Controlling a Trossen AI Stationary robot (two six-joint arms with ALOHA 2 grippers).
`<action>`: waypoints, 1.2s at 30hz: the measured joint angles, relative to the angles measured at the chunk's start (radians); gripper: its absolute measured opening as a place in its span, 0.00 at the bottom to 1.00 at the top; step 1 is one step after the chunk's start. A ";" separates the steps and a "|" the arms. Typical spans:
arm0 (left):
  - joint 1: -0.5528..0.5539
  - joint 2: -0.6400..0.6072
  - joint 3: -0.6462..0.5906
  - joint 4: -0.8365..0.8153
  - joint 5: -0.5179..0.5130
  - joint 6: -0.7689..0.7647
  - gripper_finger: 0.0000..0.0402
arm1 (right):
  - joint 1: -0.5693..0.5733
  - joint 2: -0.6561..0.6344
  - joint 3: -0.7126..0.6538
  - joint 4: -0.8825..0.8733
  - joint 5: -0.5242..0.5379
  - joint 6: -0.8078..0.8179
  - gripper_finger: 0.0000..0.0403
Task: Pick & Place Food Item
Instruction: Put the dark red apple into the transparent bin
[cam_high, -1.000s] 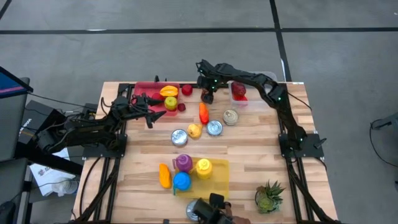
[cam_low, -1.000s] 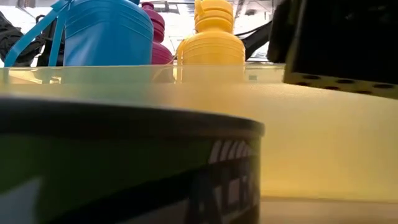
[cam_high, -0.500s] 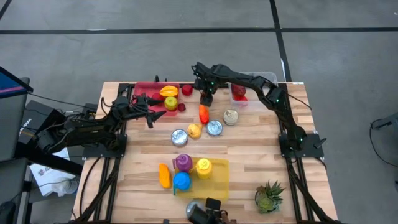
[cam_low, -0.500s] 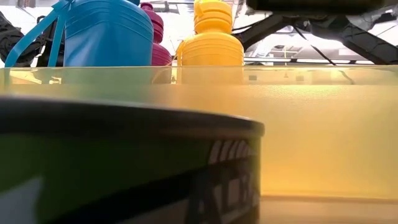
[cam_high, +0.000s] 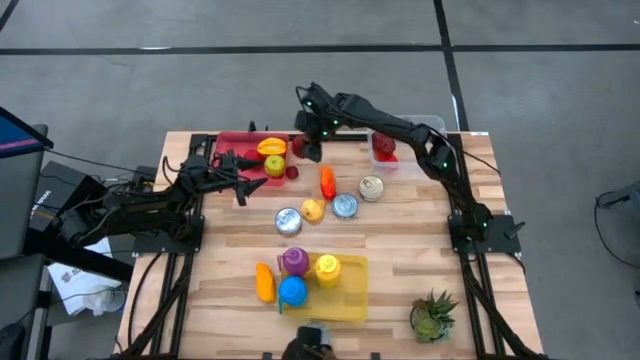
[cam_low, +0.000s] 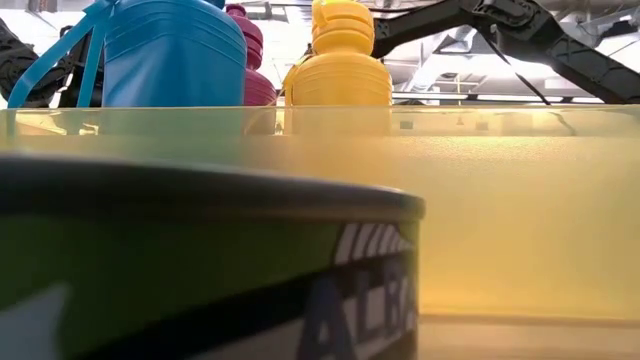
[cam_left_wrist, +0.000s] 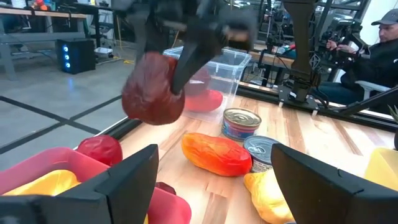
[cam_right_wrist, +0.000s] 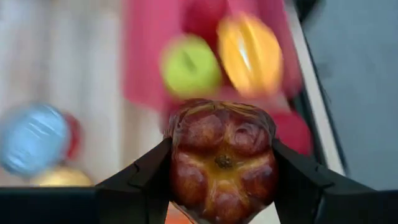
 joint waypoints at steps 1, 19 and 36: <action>0.000 0.000 0.000 0.000 0.000 0.004 0.75 | 0.003 0.000 0.003 0.037 -0.039 0.009 0.51; 0.000 0.000 -0.021 0.025 0.000 0.026 0.75 | 0.048 0.000 0.003 0.921 -0.204 0.195 0.51; 0.000 0.000 -0.021 0.017 0.001 0.025 0.75 | 0.099 0.000 -0.395 2.155 -0.099 0.476 0.51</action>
